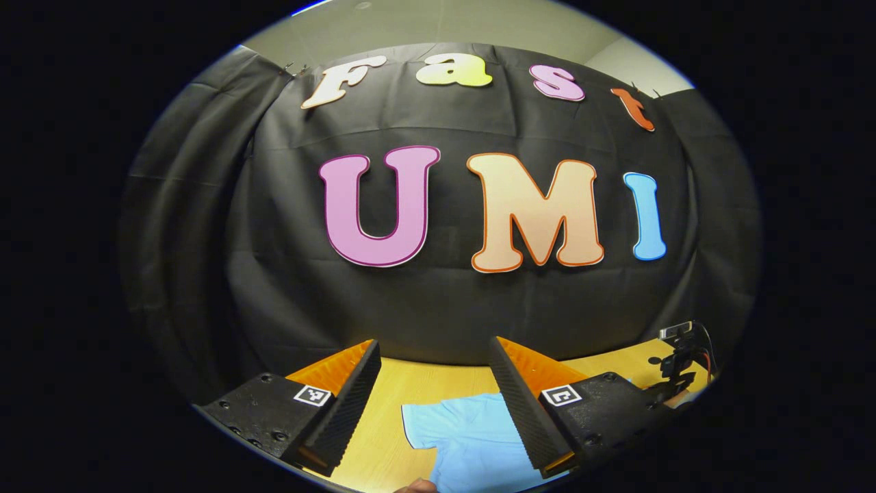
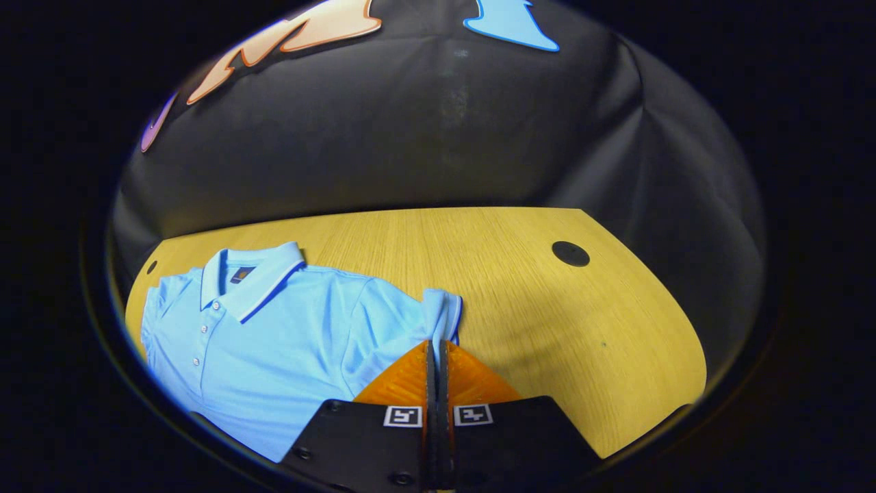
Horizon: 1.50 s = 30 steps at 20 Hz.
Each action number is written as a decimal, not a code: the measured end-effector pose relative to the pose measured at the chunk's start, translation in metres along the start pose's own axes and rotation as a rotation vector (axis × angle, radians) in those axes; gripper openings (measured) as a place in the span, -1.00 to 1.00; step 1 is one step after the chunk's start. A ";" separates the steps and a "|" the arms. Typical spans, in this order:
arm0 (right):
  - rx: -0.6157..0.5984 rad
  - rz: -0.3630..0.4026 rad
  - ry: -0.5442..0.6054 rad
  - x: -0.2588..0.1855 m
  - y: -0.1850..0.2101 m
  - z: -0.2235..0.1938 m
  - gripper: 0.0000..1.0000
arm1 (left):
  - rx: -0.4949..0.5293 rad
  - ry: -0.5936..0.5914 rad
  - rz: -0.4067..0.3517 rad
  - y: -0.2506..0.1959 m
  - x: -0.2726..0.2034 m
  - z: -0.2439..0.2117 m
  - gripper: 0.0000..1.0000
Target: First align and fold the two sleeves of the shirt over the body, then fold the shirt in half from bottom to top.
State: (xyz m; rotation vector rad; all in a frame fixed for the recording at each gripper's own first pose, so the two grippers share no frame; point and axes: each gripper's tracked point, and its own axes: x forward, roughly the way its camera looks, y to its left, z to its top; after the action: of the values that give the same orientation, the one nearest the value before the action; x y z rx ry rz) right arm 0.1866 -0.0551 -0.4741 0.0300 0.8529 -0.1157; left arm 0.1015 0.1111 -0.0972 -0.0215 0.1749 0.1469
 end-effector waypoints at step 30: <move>0.058 0.311 -0.126 -0.081 0.154 0.040 0.96 | -0.027 0.086 0.116 0.056 0.011 -0.048 0.91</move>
State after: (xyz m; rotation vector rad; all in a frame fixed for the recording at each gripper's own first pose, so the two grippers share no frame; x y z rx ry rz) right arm 0.1811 0.1028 -0.3895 0.2069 0.7098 0.1480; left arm 0.0960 0.1665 -0.1467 -0.0445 0.2601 0.2641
